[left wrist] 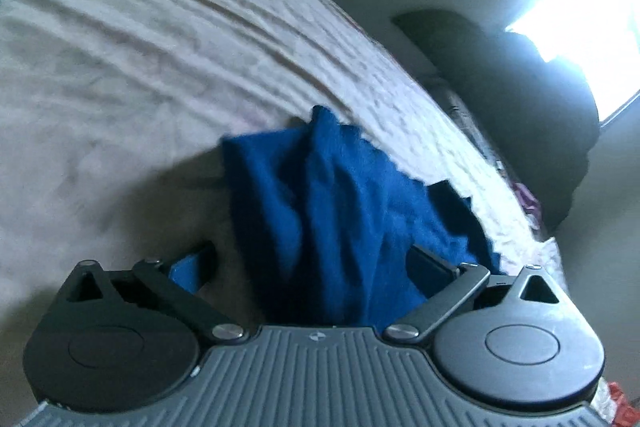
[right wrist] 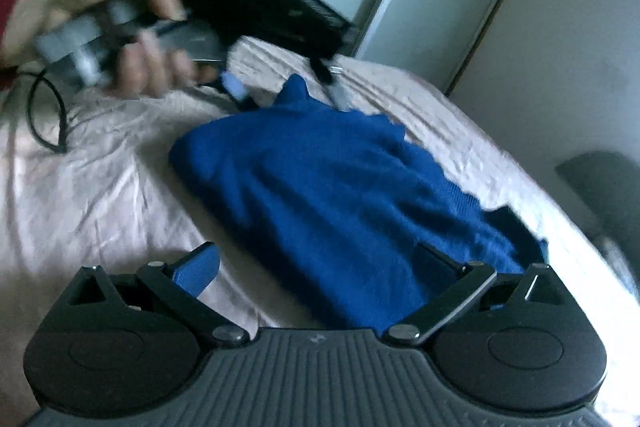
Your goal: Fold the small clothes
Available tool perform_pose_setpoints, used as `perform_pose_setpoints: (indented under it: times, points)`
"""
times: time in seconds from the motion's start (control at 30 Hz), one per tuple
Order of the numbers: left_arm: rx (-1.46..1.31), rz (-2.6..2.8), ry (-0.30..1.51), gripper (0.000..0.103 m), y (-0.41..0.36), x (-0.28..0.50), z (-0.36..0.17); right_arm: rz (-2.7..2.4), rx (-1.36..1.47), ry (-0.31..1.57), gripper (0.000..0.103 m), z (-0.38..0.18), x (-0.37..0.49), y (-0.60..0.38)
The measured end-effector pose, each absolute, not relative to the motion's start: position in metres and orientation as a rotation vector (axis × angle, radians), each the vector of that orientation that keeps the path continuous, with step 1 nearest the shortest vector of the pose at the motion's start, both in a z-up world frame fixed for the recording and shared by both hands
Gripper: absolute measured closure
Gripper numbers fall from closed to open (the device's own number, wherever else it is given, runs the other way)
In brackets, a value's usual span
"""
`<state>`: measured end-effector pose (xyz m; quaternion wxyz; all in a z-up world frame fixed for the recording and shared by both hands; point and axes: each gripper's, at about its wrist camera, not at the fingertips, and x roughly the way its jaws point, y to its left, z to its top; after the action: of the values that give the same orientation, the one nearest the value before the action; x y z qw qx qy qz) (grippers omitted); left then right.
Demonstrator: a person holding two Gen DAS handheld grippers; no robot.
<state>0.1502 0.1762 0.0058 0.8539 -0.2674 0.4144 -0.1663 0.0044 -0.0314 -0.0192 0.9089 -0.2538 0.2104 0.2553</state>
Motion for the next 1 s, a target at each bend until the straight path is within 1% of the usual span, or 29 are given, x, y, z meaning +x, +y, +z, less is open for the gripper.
perform_pose_setpoints:
  times: [0.1,0.27,0.33,0.43,0.47,0.5,0.53,0.57,0.6,0.63,0.7,0.73,0.87,1.0]
  points:
    - [-0.574,-0.409,0.897,0.003,0.176,0.172,0.004,0.463,-0.651,0.377,0.0,-0.031,-0.004,-0.011]
    - [-0.607,-0.465,0.915,0.003,0.171,0.203,-0.001,0.294,-0.753,0.251,0.0,-0.044,-0.007,0.009]
    - [-0.601,-0.494,0.921,0.004,0.164,0.213,-0.002,0.265,-0.76,0.23,0.0,-0.046,-0.002,0.012]
    - [-0.572,-0.499,0.93,0.018,0.148,0.222,-0.004,0.264,-0.758,0.221,0.001,-0.045,0.004,0.018]
    - [-0.54,-0.496,0.934,0.035,0.141,0.224,-0.004,0.273,-0.763,0.217,0.008,-0.046,0.004,0.02]
    - [-0.496,-0.48,0.945,0.058,0.134,0.225,-0.003,0.287,-0.768,0.226,0.024,-0.047,0.003,0.023]
    - [-0.463,-0.46,0.953,0.065,0.131,0.226,-0.003,0.312,-0.767,0.241,0.033,-0.047,0.003,0.024]
    - [-0.432,-0.439,0.955,0.073,0.126,0.226,-0.003,0.344,-0.761,0.258,0.053,-0.048,0.002,0.025]
    - [-0.406,-0.422,0.951,0.083,0.123,0.225,-0.003,0.364,-0.755,0.269,0.066,-0.049,0.002,0.026]
    - [-0.391,-0.417,0.946,0.084,0.121,0.223,-0.001,0.379,-0.753,0.278,0.07,-0.05,0.001,0.026]
    - [-0.37,-0.398,0.929,0.087,0.117,0.218,0.002,0.405,-0.744,0.289,0.084,-0.05,-0.001,0.025]
    - [-0.36,-0.389,0.922,0.087,0.116,0.216,0.005,0.422,-0.731,0.297,0.088,-0.048,-0.001,0.023]
    - [-0.317,-0.354,0.889,0.089,0.104,0.204,0.021,0.489,-0.521,0.351,0.094,-0.033,0.009,-0.004]
    - [-0.315,-0.333,0.852,0.09,0.093,0.196,0.047,0.552,-0.227,0.395,0.096,-0.014,0.017,-0.051]
